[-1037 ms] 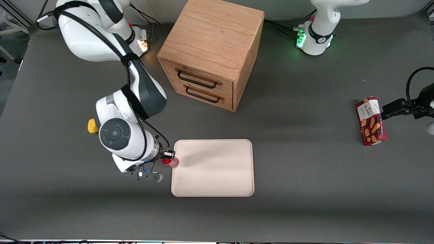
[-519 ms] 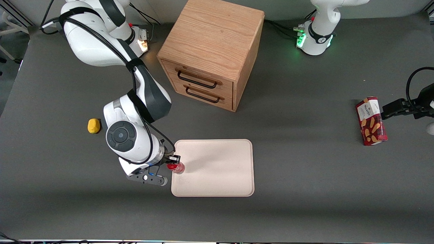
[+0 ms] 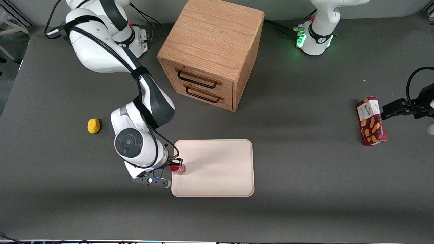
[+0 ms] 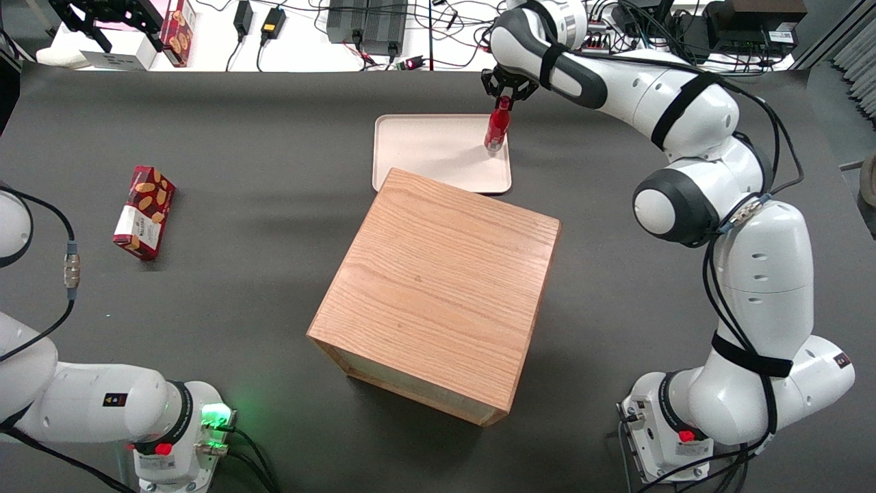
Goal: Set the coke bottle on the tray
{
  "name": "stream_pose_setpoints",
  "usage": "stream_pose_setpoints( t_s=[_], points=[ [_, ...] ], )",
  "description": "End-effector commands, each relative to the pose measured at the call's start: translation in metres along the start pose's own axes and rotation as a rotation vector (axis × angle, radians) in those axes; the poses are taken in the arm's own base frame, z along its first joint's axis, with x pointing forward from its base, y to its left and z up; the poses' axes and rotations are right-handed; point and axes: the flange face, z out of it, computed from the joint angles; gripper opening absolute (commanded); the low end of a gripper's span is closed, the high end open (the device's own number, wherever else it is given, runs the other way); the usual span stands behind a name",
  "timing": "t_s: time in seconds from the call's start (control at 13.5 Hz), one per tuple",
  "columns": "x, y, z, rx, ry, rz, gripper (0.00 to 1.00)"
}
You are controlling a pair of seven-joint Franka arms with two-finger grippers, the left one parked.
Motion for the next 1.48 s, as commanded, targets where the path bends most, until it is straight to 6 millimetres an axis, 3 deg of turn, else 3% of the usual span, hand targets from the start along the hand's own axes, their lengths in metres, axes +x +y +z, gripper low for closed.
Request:
stream_pose_setpoints(
  t_s=[0.0,0.15,0.22,0.3,0.37,0.59,0.74,0.89,1.19,1.41],
  points=[
    [-0.001,-0.006,0.007,-0.006,0.034,0.007,0.00],
    [-0.001,-0.006,0.006,-0.006,0.034,0.013,0.00],
    [0.000,-0.005,0.003,-0.006,0.038,0.016,0.57],
    [-0.001,-0.005,-0.007,0.001,0.046,0.016,0.91],
    [-0.002,-0.003,-0.022,0.005,0.058,0.014,1.00],
    [-0.020,0.012,-0.075,-0.041,0.000,0.015,1.00],
    [-0.035,0.031,-0.134,-0.051,-0.012,0.023,1.00],
    [-0.055,0.050,-0.179,-0.089,-0.047,0.033,1.00],
    [-0.088,0.102,-0.248,-0.128,-0.132,0.039,1.00],
    [-0.103,0.158,-0.293,-0.139,-0.164,-0.013,1.00]
  ],
)
